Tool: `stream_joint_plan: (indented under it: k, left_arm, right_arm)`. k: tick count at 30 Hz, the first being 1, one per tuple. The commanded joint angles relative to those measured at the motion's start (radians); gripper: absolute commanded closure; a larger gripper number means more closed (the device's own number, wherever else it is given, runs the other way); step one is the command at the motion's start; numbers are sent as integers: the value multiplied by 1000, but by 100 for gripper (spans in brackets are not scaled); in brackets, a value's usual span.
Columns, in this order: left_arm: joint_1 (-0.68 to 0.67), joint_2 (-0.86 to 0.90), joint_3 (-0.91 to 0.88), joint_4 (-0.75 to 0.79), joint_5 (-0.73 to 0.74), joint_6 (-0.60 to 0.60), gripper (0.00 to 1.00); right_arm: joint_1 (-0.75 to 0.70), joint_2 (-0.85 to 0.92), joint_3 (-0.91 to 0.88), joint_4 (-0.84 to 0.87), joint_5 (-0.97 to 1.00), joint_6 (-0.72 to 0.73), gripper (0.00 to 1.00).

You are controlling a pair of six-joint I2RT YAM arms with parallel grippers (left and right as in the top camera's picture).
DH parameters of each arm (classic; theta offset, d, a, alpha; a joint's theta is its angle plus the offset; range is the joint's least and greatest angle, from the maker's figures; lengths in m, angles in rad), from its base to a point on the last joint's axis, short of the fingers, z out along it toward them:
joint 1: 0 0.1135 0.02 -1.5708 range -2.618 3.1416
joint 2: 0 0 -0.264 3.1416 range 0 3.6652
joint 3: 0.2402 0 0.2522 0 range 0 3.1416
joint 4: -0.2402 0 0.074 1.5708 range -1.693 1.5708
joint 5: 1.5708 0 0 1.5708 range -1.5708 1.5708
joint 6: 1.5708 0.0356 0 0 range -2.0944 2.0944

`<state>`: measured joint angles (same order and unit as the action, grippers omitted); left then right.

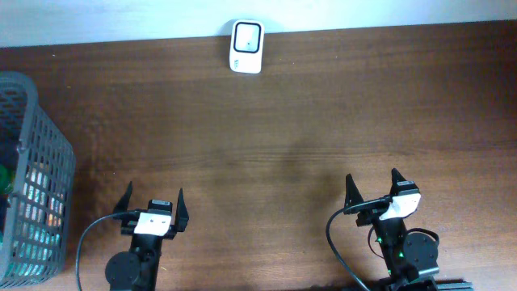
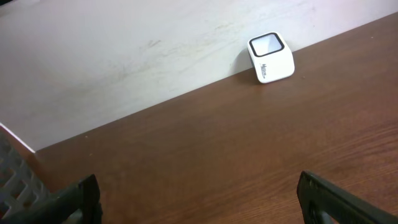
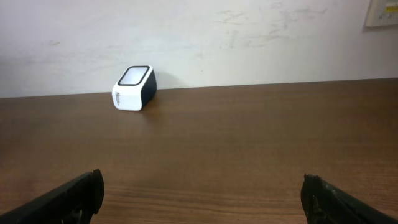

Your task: Scan the item barcode

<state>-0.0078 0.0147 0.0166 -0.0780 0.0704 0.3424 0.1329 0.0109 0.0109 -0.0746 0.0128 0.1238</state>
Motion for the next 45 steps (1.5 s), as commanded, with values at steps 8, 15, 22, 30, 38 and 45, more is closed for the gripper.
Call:
stream_joint_plan:
  k: [8,15,22,30,38,45]
  left_arm:
    - [5,-8,-8,2,3,11,1]
    - [5,-8,-8,15,-19,12,1]
    - [5,-8,-8,17,-49,11,1]
    - [5,-8,12,16,-41,-92,1]
    - [5,257,286,14,4,-151,1]
    - [5,634,679,-188,89,-151,1]
  right_arm:
    - [4,-5,-5,-7,-2,-4,2]
    - [4,-5,-5,-7,-2,-4,2]
    - [4,-5,-5,-7,-2,-4,2]
    - [4,-5,-5,-7,-2,-4,2]
    - [4,-5,-5,-7,-2,-4,2]
    - [4,-5,-5,-7,-2,-4,2]
